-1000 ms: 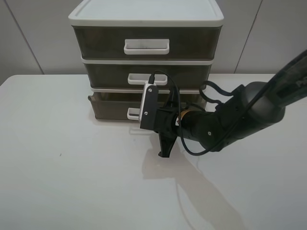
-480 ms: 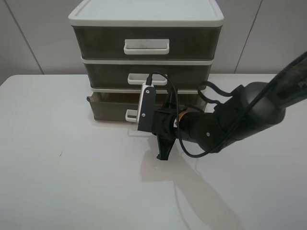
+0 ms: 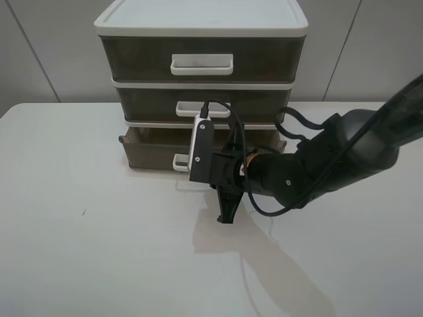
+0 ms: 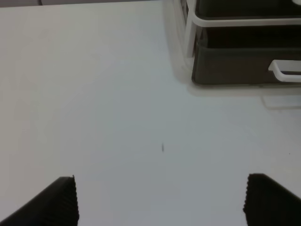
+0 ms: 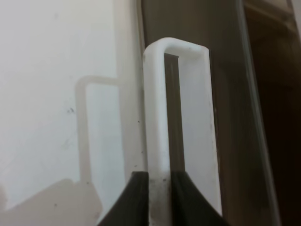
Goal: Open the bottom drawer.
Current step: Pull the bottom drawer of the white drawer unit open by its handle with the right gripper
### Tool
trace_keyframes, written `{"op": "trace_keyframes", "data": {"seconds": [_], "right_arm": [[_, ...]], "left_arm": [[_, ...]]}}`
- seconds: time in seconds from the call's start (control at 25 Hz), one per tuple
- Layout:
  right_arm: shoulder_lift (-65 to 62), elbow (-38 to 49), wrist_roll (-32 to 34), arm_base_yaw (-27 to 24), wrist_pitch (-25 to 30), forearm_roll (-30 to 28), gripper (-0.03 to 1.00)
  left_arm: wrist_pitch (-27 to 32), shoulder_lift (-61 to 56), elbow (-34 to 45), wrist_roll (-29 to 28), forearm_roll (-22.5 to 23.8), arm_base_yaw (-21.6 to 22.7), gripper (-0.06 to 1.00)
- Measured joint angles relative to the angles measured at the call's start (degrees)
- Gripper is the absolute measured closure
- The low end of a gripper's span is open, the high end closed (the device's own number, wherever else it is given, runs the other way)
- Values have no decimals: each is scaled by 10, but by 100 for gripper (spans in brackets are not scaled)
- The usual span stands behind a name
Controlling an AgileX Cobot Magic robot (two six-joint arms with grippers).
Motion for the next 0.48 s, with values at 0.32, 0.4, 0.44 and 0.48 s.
{"op": "trace_keyframes", "data": {"seconds": [0.32, 0.4, 0.44, 0.48], "right_arm": [[-13, -1, 0, 0, 29, 0, 95], [-17, -1, 0, 0, 39, 0, 95], [-18, -1, 0, 0, 41, 0, 95], [-18, -1, 0, 0, 44, 0, 95]], "left_arm": [[0, 0, 0, 0, 0, 0, 23], [0, 0, 0, 0, 0, 0, 23], [0, 0, 0, 0, 0, 0, 23], [0, 0, 0, 0, 0, 0, 23]]}}
